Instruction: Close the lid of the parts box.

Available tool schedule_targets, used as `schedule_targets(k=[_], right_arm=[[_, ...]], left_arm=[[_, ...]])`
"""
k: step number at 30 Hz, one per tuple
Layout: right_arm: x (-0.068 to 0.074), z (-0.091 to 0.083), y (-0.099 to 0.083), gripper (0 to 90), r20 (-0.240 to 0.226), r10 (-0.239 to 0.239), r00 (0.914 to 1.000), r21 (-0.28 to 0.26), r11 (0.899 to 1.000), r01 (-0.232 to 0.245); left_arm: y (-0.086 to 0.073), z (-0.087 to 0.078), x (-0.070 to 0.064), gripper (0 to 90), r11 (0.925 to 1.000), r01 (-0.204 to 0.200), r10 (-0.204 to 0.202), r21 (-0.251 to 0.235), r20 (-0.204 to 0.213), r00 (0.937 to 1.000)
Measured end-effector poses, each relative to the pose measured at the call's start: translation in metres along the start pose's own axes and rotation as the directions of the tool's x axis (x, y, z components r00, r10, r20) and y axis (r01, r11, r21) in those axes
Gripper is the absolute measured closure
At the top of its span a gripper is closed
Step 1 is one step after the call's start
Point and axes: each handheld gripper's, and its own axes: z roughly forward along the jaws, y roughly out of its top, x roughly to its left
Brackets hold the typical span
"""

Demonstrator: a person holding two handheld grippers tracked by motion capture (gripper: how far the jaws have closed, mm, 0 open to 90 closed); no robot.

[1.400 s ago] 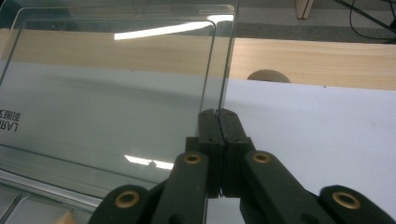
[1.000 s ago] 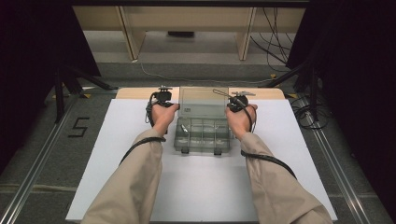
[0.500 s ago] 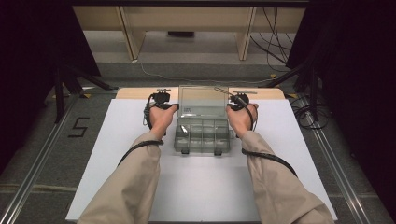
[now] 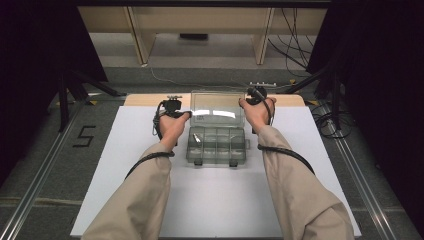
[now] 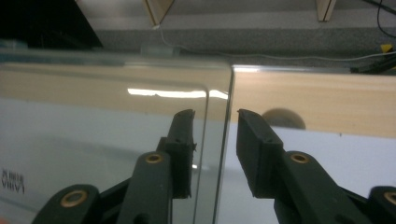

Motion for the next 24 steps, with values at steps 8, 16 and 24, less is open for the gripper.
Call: schedule_targets(k=[8,16,24], right_arm=[[0.002,-0.001,0.0079,82.7,0.025,0.002,0.9997,-0.015,1.0,-0.002],[0.0022,-0.0014,0.0063,88.0,0.044,0.024,0.9988,0.001,1.0,-0.024],[0.004,-0.0028,0.0056,88.9,0.057,0.027,0.998,-0.011,1.0,-0.026]], left_arm=[[-0.0017,-0.002,0.0016,89.2,0.9999,0.0,0.001,-0.011,0.013,0.9999],[-0.0022,-0.0023,0.0013,89.2,0.9998,-0.01,0.01,-0.015,0.017,0.9998],[-0.0041,-0.0016,0.0032,88.7,0.9996,-0.011,0.012,-0.026,0.033,0.9994]])
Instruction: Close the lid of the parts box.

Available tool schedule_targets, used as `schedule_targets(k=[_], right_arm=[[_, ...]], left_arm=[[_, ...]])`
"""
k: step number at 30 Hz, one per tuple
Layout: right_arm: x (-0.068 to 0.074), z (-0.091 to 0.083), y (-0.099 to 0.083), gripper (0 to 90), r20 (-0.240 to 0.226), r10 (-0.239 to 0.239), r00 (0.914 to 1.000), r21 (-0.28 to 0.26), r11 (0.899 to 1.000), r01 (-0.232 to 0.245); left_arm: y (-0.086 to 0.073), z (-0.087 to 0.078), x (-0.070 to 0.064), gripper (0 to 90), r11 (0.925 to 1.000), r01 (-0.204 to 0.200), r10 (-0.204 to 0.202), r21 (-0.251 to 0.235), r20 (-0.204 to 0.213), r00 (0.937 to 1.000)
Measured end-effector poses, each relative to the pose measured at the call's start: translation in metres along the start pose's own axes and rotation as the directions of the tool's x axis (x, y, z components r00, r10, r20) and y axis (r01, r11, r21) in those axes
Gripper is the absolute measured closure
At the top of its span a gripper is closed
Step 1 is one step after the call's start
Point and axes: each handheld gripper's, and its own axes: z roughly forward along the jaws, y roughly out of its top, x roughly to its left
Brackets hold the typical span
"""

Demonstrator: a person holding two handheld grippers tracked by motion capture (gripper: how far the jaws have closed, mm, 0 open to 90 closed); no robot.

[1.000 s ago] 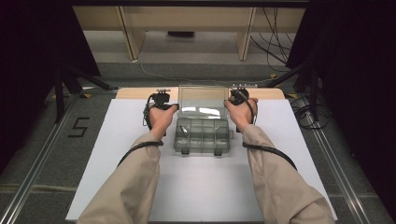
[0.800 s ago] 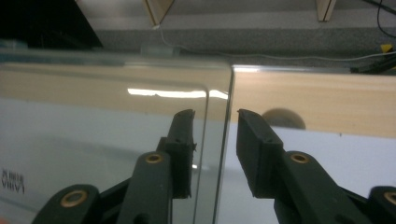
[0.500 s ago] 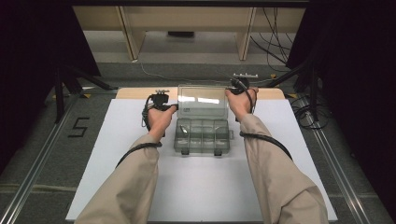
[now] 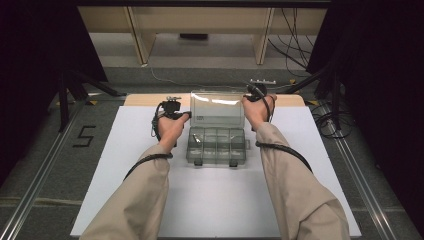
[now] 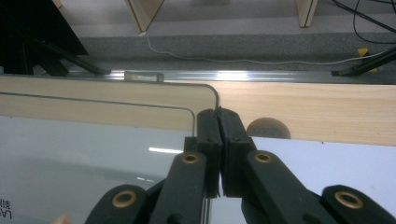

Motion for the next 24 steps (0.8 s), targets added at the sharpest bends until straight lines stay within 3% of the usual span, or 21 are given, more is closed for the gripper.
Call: schedule_targets(k=[4,5,8,10,16,24], right_arm=[[0.003,-0.002,0.0,89.1,0.012,0.007,0.9999,-0.006,1.0,-0.007],[0.002,-0.002,0.0,89.1,0.009,-0.018,0.9998,-0.009,1.0,0.018],[0.003,-0.005,-0.001,89.2,0.015,-0.015,0.9998,-0.013,1.0,0.016],[0.004,-0.007,-0.001,89.1,0.008,-0.013,0.9999,-0.02,1.0,0.013],[0.005,-0.015,-0.003,89.1,0.005,-0.024,0.9997,-0.038,0.999,0.024],[0.009,-0.027,-0.004,89.1,-0.007,-0.063,0.998,-0.068,0.996,0.063]], left_arm=[[0.0,0.0,0.001,88.3,1.0,-0.001,0.001,0.005,0.003,1.0],[0.0,0.0,0.001,88.1,1.0,0.002,-0.002,0.007,0.008,1.0],[0.001,-0.001,0.001,87.4,1.0,0.001,-0.001,0.007,0.014,0.9999],[0.002,-0.003,0.003,84.7,0.9999,0.008,-0.007,-0.015,0.033,0.9994],[0.018,-0.01,0.0,66.2,0.9957,-0.016,0.019,-0.091,0.031,0.9993],[0.038,-0.017,-0.006,67.8,0.9895,-0.043,0.042,-0.138,-0.008,0.9991]])
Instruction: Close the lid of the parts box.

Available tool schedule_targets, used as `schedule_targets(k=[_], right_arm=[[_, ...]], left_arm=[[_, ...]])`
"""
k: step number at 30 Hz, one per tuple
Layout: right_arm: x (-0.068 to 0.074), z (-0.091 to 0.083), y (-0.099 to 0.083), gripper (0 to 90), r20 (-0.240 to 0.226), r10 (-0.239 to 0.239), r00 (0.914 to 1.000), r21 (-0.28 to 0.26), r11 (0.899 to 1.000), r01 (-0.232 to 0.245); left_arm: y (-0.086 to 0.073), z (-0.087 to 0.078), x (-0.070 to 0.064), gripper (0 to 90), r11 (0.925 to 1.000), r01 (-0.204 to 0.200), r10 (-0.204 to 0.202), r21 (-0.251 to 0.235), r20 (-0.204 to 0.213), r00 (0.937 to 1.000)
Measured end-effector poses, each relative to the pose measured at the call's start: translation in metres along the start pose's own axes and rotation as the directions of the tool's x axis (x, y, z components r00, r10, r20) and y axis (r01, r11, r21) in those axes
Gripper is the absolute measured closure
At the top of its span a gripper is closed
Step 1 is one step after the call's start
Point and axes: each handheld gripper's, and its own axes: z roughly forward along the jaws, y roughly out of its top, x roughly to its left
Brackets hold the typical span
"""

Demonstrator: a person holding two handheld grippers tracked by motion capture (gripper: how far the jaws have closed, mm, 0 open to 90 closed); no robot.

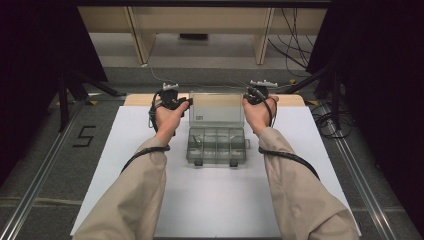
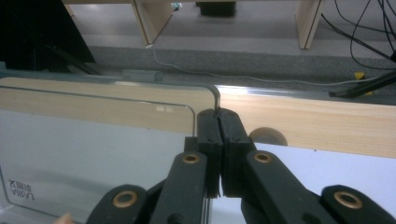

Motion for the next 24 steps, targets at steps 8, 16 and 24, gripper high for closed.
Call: schedule_targets(k=[8,16,24], right_arm=[[0.0,-0.009,-0.004,89.0,-0.018,-0.007,0.9998,-0.029,1.0,0.007],[0.0,-0.016,-0.007,88.8,-0.028,-0.018,0.9995,-0.038,0.999,0.017],[-0.001,-0.021,-0.009,87.7,-0.045,-0.015,0.9989,-0.047,0.999,0.013]], left_arm=[[0.005,0.0,-0.001,76.9,1.0,-0.007,0.007,0.002,-0.011,0.9999],[0.007,-0.003,-0.011,86.3,0.9993,-0.035,0.036,0.009,-0.043,0.9984],[0.007,-0.008,-0.012,87.7,0.9985,-0.053,0.054,0.013,-0.04,0.9978]])
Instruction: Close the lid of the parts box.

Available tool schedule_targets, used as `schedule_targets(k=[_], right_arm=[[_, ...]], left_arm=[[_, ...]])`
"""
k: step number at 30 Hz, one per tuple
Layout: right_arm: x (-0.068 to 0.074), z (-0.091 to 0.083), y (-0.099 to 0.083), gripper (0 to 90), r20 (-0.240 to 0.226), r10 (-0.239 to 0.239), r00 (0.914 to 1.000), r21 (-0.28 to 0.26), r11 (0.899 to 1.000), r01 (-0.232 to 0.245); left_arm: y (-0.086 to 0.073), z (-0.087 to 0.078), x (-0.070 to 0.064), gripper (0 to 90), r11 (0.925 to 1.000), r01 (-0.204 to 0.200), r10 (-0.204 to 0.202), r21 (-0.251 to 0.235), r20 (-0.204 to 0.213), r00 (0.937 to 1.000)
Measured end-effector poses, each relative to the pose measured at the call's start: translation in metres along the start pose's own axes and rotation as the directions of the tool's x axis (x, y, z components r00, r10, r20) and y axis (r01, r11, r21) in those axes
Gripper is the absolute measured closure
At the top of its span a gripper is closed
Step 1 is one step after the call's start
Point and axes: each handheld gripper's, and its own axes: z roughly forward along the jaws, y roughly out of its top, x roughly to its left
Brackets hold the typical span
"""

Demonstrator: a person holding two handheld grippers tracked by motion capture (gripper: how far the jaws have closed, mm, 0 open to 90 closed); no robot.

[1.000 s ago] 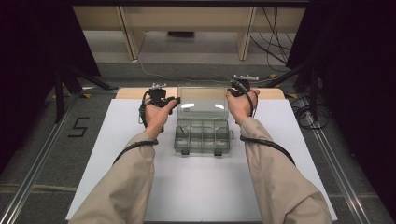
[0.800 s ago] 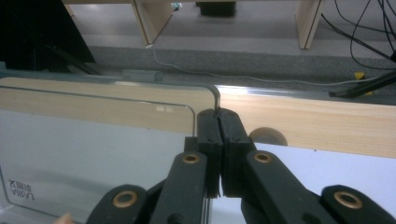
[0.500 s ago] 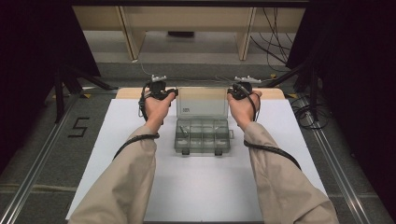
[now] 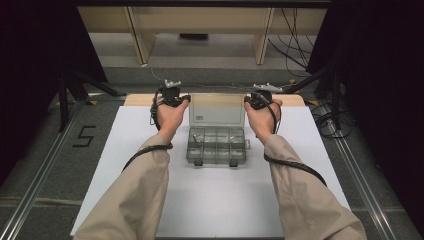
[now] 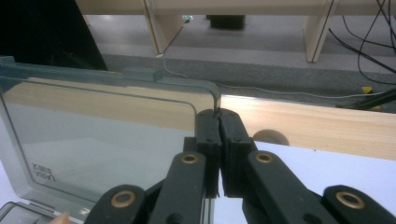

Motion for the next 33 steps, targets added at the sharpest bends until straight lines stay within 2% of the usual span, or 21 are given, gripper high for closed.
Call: schedule_targets(k=[4,8,13,14,17,33], right_arm=[[-0.001,-0.001,0.002,83.1,-0.018,0.011,0.9998,0.003,1.0,-0.011],[-0.001,0.0,0.004,82.4,-0.021,0.003,0.9998,0.002,1.0,-0.003],[-0.001,-0.002,0.004,86.5,-0.014,-0.005,0.9999,0.008,1.0,0.005],[-0.002,-0.002,0.004,86.7,-0.015,-0.007,0.9999,0.007,1.0,0.007],[-0.001,-0.004,0.003,87.0,-0.007,-0.013,0.9999,0.002,1.0,0.013],[0.003,-0.016,-0.003,87.5,-0.006,-0.031,0.9995,-0.017,0.999,0.031]], left_arm=[[0.0,-0.002,-0.001,87.9,0.9999,-0.007,0.007,-0.007,0.013,0.9999],[-0.001,-0.005,-0.001,87.8,0.9999,-0.015,0.015,-0.004,0.017,0.9997],[-0.001,-0.006,-0.002,87.7,0.9998,-0.021,0.021,-0.007,0.021,0.9996],[-0.001,-0.007,-0.001,87.7,0.9995,-0.033,0.033,0.002,0.016,0.9993],[-0.002,-0.008,-0.002,87.7,0.9997,-0.024,0.024,-0.009,0.018,0.9996],[-0.007,-0.019,-0.006,87.7,0.9981,-0.055,0.055,-0.027,0.023,0.9982]])
